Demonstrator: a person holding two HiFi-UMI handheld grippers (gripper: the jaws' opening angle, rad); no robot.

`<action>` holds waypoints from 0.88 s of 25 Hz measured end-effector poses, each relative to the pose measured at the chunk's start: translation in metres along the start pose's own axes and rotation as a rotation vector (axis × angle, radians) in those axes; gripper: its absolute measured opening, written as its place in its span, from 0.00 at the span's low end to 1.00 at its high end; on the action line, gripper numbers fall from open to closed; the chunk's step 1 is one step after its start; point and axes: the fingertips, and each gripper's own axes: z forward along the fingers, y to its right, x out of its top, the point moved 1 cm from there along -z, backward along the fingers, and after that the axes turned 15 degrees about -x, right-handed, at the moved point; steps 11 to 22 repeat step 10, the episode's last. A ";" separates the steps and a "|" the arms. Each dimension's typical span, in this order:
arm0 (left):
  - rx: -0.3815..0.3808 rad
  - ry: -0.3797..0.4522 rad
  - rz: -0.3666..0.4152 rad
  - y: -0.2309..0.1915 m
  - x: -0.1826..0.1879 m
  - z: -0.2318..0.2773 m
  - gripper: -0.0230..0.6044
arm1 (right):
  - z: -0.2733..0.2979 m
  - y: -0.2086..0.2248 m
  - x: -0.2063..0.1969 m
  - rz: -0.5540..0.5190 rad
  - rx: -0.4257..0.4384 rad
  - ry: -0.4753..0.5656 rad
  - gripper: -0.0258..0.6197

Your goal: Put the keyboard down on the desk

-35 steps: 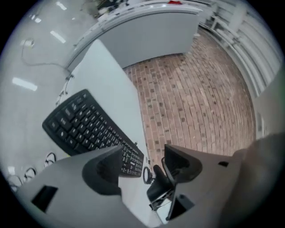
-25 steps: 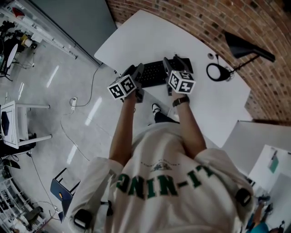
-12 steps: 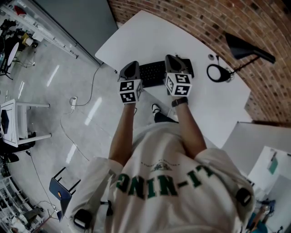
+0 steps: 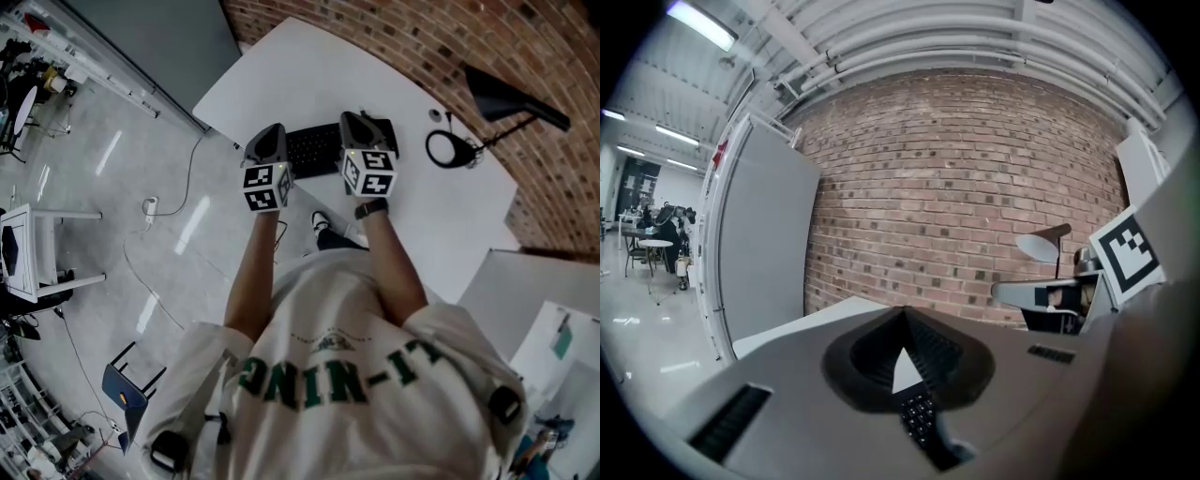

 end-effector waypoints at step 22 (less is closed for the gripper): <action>-0.057 -0.055 -0.079 0.001 -0.024 0.036 0.04 | 0.028 0.014 -0.015 0.009 0.027 -0.045 0.05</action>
